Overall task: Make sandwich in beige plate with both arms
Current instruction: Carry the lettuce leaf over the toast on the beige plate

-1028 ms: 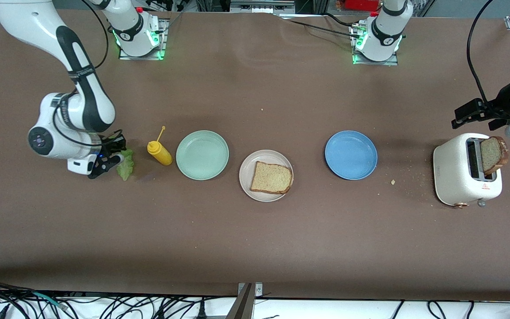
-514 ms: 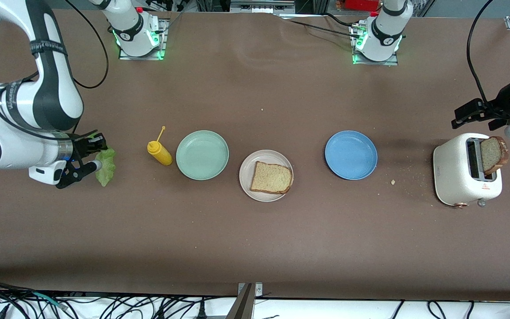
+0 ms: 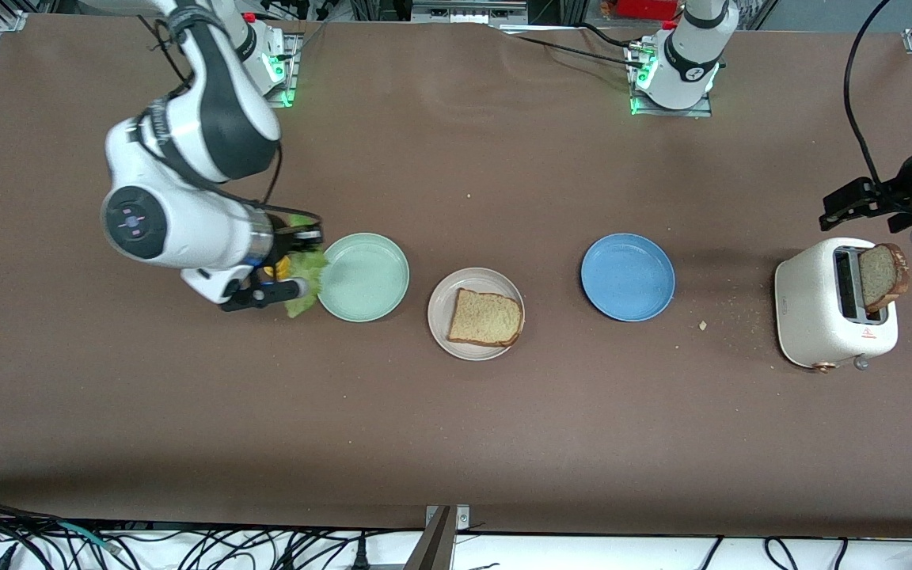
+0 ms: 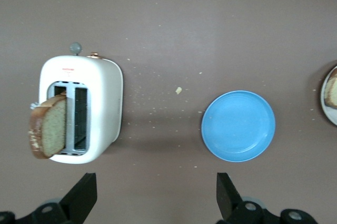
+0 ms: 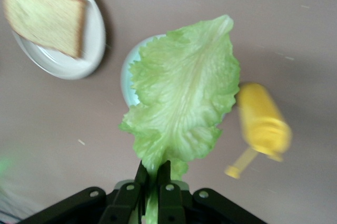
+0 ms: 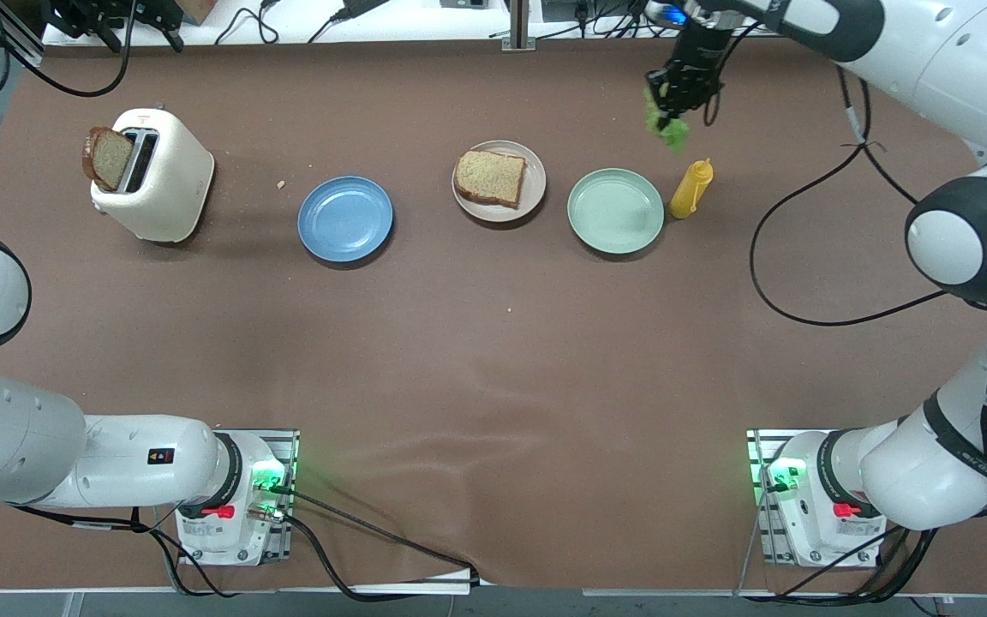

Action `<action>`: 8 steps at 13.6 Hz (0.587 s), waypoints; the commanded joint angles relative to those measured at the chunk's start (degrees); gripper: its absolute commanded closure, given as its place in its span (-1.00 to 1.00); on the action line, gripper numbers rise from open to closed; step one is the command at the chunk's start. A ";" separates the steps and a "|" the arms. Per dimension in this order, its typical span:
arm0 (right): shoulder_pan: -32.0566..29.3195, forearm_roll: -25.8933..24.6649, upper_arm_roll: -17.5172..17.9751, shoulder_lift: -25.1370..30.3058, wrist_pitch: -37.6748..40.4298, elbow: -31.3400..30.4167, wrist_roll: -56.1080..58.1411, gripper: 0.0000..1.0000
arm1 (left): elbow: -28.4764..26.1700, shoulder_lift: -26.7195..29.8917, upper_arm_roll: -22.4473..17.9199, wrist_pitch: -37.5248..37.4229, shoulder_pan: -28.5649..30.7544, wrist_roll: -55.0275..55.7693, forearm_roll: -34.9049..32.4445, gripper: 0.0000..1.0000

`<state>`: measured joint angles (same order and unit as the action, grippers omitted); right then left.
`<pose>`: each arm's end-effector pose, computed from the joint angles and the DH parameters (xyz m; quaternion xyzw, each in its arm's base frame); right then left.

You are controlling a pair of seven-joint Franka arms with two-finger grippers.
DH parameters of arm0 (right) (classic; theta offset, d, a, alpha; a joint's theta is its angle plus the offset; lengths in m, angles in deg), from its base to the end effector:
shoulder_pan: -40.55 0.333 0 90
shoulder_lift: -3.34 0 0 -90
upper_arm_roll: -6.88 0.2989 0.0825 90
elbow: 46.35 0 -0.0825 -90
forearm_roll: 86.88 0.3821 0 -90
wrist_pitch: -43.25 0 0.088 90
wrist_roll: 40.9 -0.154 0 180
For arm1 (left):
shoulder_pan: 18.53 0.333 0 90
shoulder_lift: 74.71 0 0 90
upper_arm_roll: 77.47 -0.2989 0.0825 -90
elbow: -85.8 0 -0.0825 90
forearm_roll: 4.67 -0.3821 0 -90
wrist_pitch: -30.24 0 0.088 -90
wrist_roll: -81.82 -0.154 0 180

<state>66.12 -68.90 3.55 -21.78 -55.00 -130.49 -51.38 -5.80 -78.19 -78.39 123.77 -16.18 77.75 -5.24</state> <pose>0.5823 0.2893 0.3583 -0.9835 -0.0655 0.1298 0.1072 0.5712 0.0339 0.5184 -0.9999 0.0074 0.0138 0.0046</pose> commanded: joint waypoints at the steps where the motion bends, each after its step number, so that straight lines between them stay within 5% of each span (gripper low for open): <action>1: 5.69 2.23 -0.53 -4.48 -10.68 2.40 -4.98 1.00 | -0.24 -0.83 0.31 0.86 3.70 -5.41 -2.24 -0.99; 8: 19.16 -3.30 -0.71 -16.97 -42.98 1.96 0.63 1.00 | -0.50 -8.20 0.31 7.36 12.59 -16.91 -2.76 -0.99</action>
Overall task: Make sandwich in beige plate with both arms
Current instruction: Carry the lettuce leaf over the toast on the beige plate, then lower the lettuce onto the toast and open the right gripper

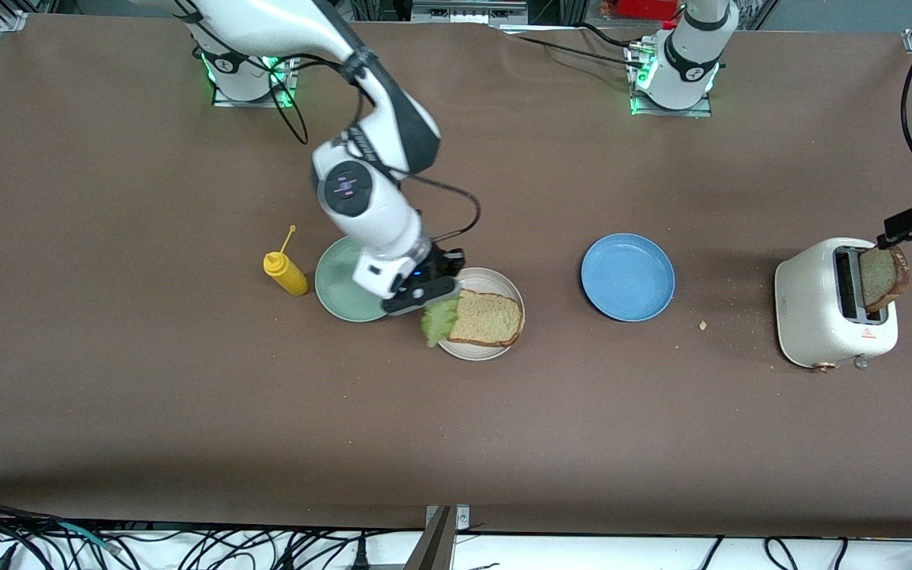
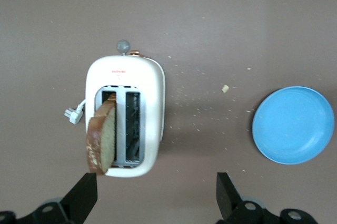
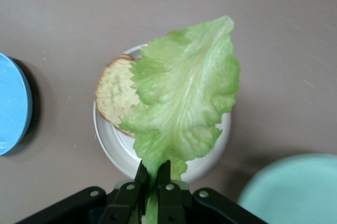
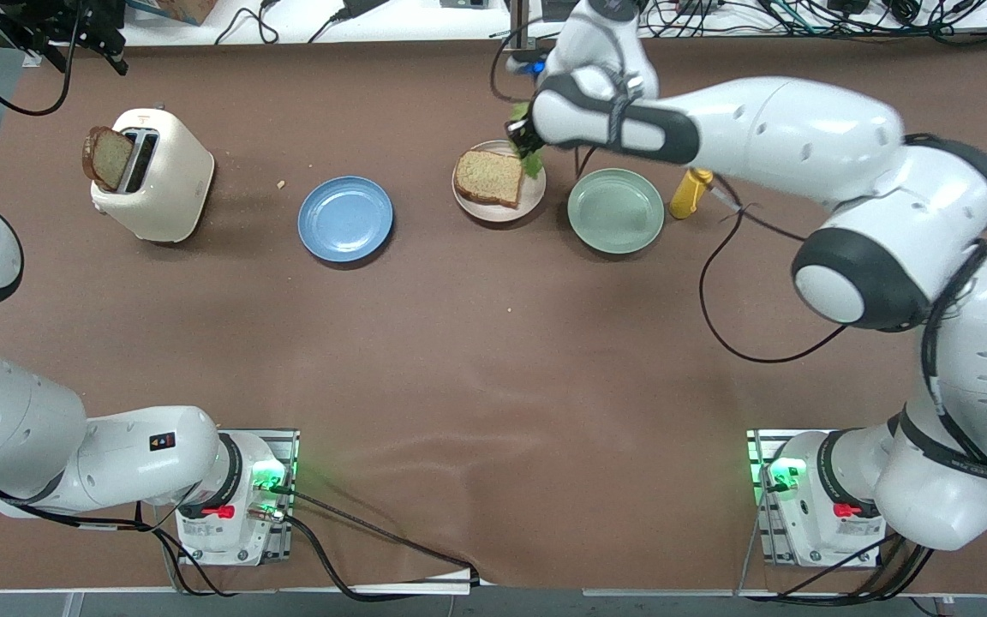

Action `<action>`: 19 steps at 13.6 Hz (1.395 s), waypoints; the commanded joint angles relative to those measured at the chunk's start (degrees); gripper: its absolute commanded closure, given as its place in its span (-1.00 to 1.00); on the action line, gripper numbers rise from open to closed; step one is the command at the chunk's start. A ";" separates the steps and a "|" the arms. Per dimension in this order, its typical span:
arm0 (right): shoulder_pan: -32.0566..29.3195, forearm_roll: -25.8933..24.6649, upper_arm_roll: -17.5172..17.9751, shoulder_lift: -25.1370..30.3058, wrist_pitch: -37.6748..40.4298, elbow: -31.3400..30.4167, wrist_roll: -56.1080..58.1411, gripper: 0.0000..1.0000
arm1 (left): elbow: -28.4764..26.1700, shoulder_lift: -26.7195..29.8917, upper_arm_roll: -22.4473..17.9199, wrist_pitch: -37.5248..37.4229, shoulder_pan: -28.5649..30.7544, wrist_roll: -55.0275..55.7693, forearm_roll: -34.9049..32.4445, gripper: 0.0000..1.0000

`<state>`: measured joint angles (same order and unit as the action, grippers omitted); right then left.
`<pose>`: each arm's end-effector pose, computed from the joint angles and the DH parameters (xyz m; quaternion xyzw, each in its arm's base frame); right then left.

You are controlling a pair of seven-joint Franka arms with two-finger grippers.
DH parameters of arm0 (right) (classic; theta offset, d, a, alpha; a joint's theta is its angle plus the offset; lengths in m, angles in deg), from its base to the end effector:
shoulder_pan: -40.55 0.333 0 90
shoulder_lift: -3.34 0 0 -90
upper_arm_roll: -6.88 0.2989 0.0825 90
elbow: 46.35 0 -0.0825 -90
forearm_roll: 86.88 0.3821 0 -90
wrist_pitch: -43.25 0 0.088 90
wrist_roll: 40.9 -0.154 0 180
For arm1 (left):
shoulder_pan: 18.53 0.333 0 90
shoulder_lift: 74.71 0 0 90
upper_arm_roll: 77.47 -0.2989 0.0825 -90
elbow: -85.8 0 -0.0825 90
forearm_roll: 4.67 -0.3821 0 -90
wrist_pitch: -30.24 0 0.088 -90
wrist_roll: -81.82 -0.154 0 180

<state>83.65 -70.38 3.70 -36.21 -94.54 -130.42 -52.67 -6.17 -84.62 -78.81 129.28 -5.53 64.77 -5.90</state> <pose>0.5578 0.4890 0.2419 -0.9755 -0.1568 -0.0709 0.1368 0.5845 0.1518 0.4572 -0.9993 0.0257 0.0272 0.0054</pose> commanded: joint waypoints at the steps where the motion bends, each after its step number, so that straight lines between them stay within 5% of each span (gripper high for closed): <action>1: 2.50 -1.91 -0.86 -3.24 -3.80 1.90 1.92 1.00 | -0.23 -2.57 0.72 3.16 2.99 -7.01 -2.55 -0.99; 5: 5.23 -2.70 -0.95 -6.32 -10.48 1.37 2.01 1.00 | -0.40 -6.17 0.72 7.47 6.33 -11.61 -2.55 -0.99; 6: 5.23 -2.88 -1.04 -6.33 -10.92 0.76 2.01 0.23 | -0.40 -7.05 0.72 7.92 6.51 -11.70 -2.55 -0.99; 7: 5.32 -2.79 -1.04 -6.33 -10.93 0.75 2.01 -0.89 | -1.10 -7.41 0.72 8.96 6.69 -11.70 -2.55 -0.99; 11: 4.79 -3.06 -1.56 -5.71 -10.84 0.49 2.45 -1.00 | -9.09 -7.41 0.81 19.24 8.71 -12.92 -2.55 -0.99; 15: 4.62 -2.88 -2.35 -3.79 -9.88 -1.35 2.10 -1.00 | -11.39 -7.50 0.81 21.10 9.85 -14.34 -2.29 -0.87; 19: 4.53 -2.79 -7.87 2.10 -1.21 -4.70 2.45 -1.00 | -11.92 -8.64 0.81 20.14 9.94 -15.30 -2.29 0.67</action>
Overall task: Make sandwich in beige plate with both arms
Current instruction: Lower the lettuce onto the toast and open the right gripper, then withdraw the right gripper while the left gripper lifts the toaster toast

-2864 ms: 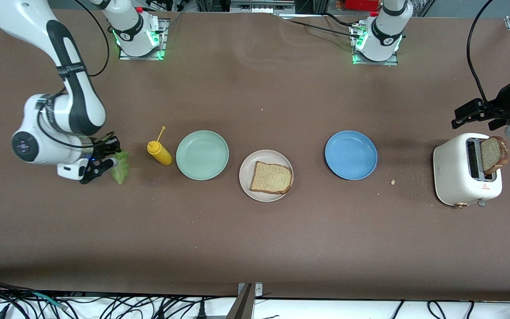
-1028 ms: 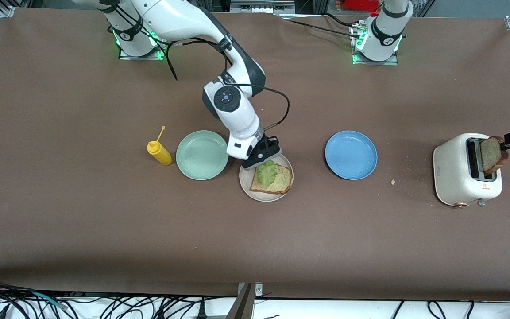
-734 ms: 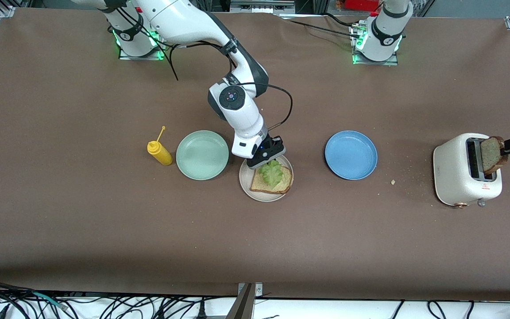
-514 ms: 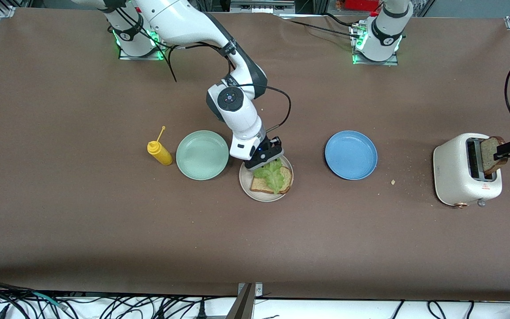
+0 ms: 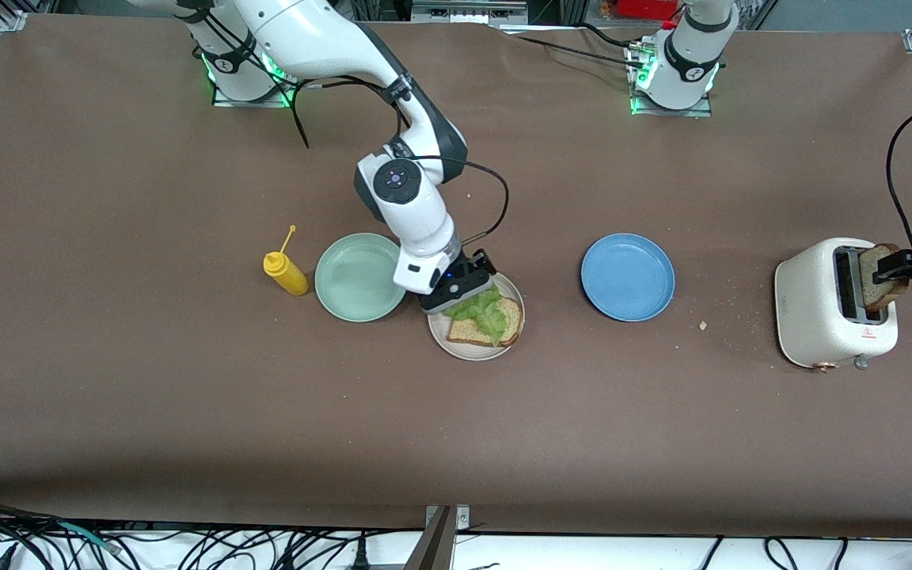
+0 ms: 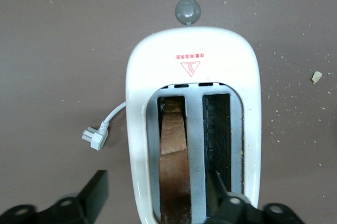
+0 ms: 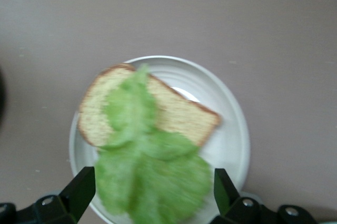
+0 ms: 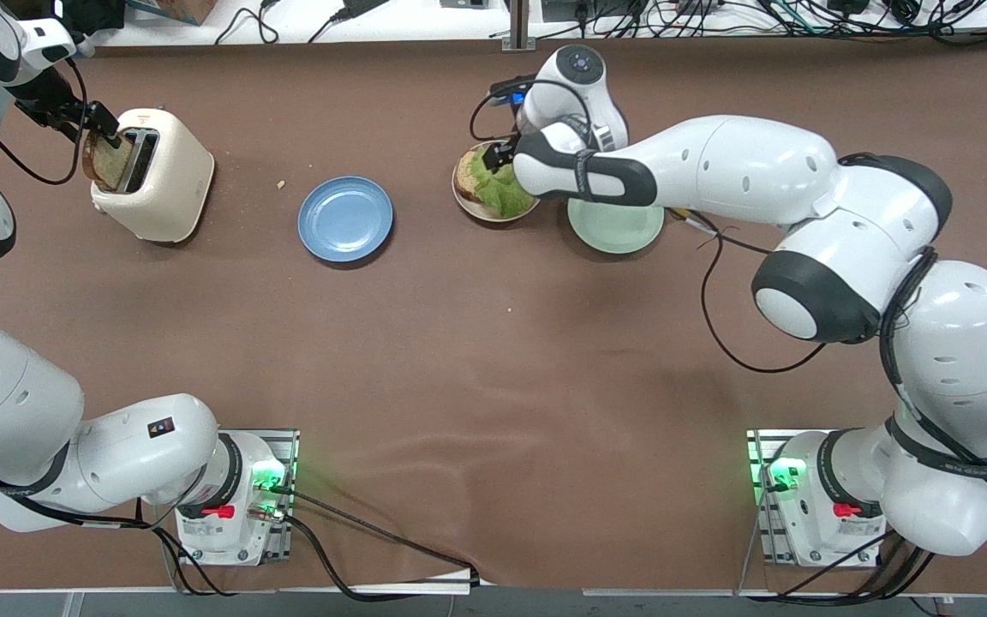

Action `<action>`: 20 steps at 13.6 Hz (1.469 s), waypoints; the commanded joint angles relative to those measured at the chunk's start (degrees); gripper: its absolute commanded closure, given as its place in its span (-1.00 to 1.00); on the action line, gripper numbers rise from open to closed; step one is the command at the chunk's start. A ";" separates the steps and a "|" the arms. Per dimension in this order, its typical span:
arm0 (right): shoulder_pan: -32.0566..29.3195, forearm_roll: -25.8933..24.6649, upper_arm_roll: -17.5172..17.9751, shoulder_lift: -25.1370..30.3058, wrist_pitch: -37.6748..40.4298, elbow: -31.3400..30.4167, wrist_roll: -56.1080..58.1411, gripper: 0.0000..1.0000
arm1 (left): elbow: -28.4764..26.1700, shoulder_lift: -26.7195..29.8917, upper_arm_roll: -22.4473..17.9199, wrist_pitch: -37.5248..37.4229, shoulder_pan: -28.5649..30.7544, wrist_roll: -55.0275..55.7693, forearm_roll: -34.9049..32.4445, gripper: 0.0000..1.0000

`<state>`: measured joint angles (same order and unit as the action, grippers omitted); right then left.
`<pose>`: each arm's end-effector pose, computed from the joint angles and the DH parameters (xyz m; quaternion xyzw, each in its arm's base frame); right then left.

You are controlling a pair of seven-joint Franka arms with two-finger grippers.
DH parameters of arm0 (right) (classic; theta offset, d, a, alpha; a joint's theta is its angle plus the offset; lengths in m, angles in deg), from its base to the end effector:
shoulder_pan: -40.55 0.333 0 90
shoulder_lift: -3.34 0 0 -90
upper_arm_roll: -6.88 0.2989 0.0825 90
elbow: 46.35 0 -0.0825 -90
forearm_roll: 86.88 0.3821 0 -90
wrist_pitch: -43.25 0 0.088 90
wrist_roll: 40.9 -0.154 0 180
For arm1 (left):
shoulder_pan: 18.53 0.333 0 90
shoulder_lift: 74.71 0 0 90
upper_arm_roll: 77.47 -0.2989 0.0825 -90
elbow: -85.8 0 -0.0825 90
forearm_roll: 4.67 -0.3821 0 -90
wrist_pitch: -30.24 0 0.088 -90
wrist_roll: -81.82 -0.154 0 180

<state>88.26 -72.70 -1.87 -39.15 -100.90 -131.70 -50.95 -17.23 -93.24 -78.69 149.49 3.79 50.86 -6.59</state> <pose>0.5647 0.4843 0.2103 -0.9706 -0.1867 -0.1181 0.0959 0.5708 0.2515 0.3032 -0.9969 0.0736 0.0261 0.0066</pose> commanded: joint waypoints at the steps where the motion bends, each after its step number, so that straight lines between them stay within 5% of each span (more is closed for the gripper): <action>1: -0.07 -0.56 -4.06 6.53 8.41 -3.33 0.73 -1.00 | -0.76 -0.11 0.69 -0.94 0.53 -1.73 -1.60 1.00; 6: -0.16 -0.13 -14.43 13.47 24.06 -2.72 0.82 -1.00 | 2.74 0.24 0.78 -4.35 0.45 -1.21 -1.77 1.00; 14: -0.16 -0.12 -29.10 17.00 51.14 4.39 16.71 -1.00 | 21.54 0.16 1.30 -23.85 -2.97 -1.21 -0.98 1.00; 17: -0.07 0.05 -35.96 18.22 57.82 5.98 20.76 -1.00 | 24.90 0.07 1.30 -29.41 -5.70 0.54 4.71 1.00; 20: -0.16 -0.30 -37.29 19.11 58.62 6.25 21.39 -1.00 | 24.72 -0.90 1.30 -33.44 -10.00 2.04 10.42 1.00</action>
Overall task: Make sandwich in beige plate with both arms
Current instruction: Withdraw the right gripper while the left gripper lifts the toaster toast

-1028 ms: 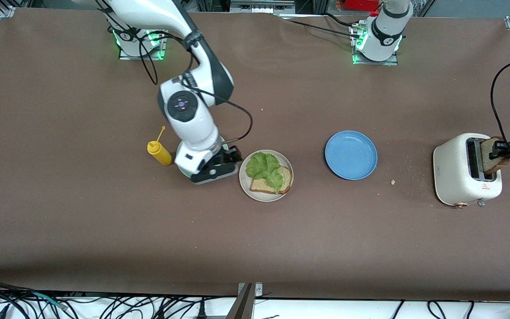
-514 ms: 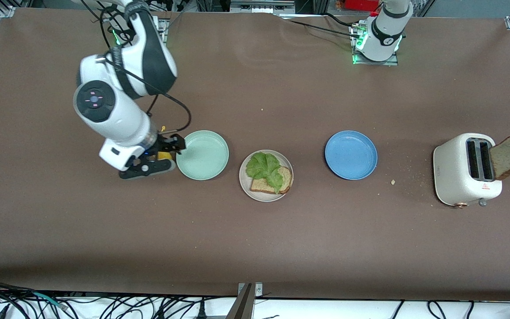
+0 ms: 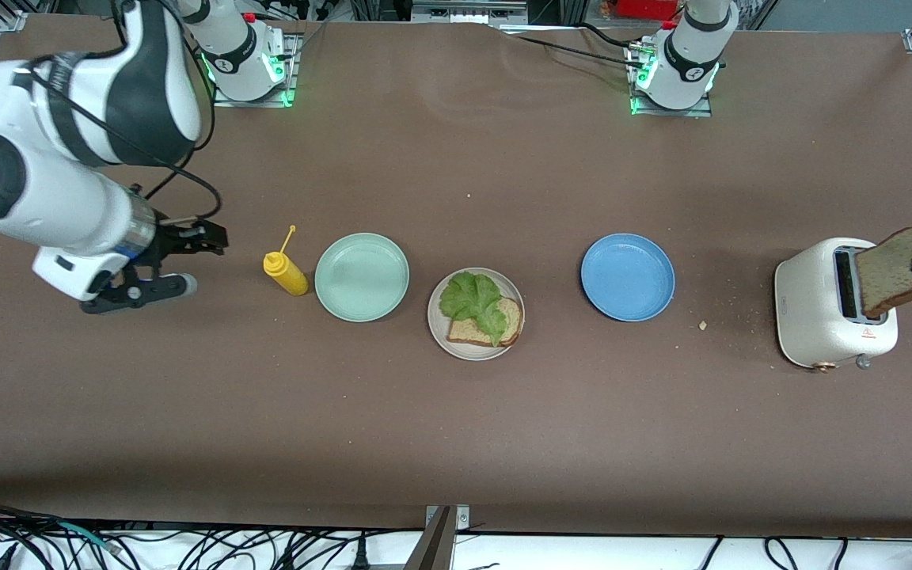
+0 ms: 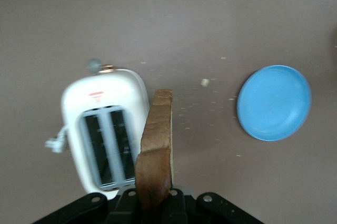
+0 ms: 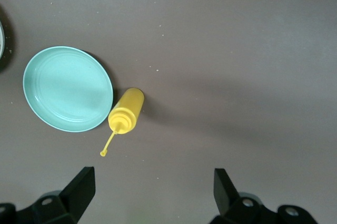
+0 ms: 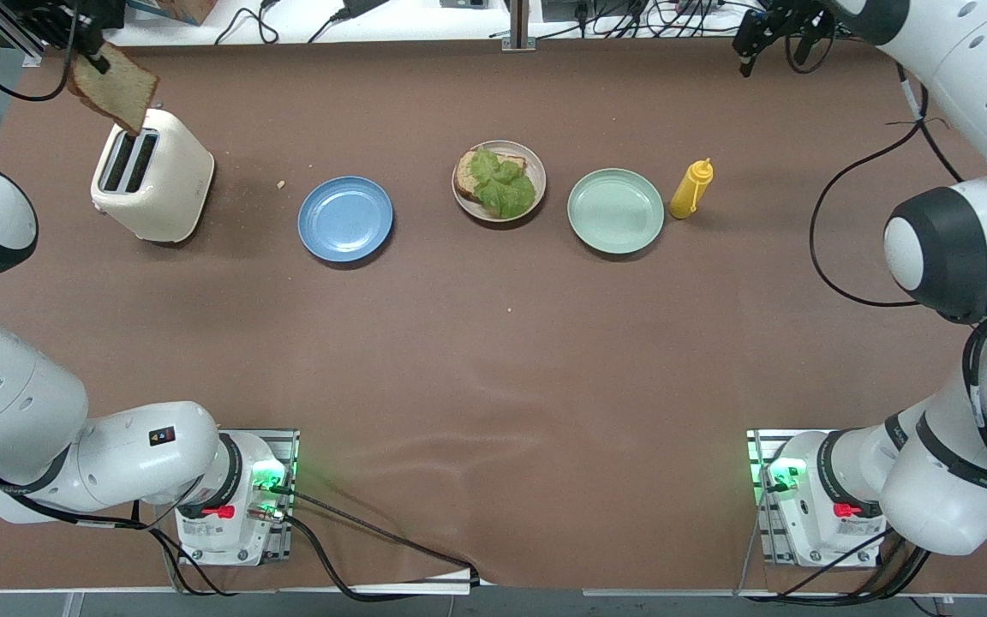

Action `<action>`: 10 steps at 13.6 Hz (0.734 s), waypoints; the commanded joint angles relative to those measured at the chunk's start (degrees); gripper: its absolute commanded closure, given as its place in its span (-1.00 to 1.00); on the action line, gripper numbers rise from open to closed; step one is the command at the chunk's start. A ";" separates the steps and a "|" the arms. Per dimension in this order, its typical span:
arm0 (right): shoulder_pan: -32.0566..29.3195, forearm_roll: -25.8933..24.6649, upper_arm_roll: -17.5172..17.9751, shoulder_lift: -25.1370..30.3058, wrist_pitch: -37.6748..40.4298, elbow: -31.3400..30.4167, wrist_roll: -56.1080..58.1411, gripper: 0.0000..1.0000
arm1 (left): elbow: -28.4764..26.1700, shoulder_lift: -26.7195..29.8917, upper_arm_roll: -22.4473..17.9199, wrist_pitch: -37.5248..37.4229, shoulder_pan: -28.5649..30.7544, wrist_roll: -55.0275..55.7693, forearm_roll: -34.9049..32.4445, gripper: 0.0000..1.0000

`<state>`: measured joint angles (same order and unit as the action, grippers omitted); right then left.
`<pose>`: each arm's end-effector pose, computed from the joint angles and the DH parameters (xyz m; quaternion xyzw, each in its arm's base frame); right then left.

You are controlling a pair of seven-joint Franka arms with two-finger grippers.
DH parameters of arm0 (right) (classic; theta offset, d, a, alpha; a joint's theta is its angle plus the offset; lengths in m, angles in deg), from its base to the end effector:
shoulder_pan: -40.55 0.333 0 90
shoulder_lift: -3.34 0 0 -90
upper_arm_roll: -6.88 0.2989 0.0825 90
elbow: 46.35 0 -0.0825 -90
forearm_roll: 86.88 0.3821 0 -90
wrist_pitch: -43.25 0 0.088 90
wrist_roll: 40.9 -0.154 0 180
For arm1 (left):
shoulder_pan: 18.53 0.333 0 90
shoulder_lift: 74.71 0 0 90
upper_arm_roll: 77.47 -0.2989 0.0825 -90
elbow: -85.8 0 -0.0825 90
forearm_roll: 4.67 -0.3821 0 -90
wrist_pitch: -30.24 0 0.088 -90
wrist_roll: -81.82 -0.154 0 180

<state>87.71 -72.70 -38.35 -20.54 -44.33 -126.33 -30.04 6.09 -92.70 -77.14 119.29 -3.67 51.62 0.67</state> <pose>0.6108 0.1232 0.4485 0.9896 0.1158 -0.0835 0.0170 0.6080 0.1430 0.4576 0.9871 -0.1330 -0.0516 0.0725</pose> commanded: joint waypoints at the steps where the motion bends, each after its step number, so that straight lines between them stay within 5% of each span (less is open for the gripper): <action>1: 1.16 -0.30 -2.30 1.12 2.05 0.79 0.65 -1.00 | 1.31 -1.96 -0.24 -5.01 -4.11 3.63 6.67 1.00; 7: -6.28 -3.01 0.12 9.81 1.26 0.09 0.65 -1.00 | 1.22 -9.52 -0.24 -7.67 -14.22 12.44 26.19 1.00; 10: -23.55 -9.50 21.24 13.33 2.23 0.09 0.48 -1.00 | 1.39 -12.77 -0.24 -7.14 -18.35 15.50 33.84 1.00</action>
<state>73.87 -78.42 -29.99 -10.11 -42.81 -125.41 -29.23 5.88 -103.43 -76.66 113.05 -19.77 64.59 30.10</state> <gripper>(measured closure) 0.000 0.912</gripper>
